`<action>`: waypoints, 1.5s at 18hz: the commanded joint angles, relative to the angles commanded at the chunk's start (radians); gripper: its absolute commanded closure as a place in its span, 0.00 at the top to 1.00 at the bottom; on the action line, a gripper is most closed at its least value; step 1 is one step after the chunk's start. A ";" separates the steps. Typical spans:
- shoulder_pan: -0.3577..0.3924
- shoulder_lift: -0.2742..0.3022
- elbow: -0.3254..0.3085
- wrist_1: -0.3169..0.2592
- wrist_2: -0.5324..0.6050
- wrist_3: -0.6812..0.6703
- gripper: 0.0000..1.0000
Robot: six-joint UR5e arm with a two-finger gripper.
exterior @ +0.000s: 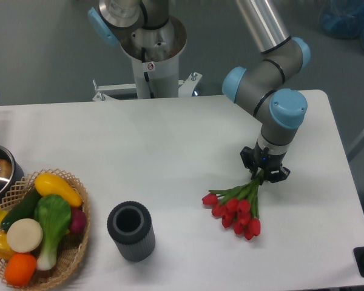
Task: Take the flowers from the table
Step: 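Close the gripper around the tulip stems, then lift the gripped red tulips up off the table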
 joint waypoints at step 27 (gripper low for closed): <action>0.020 0.333 0.020 -0.009 -0.592 -0.388 0.16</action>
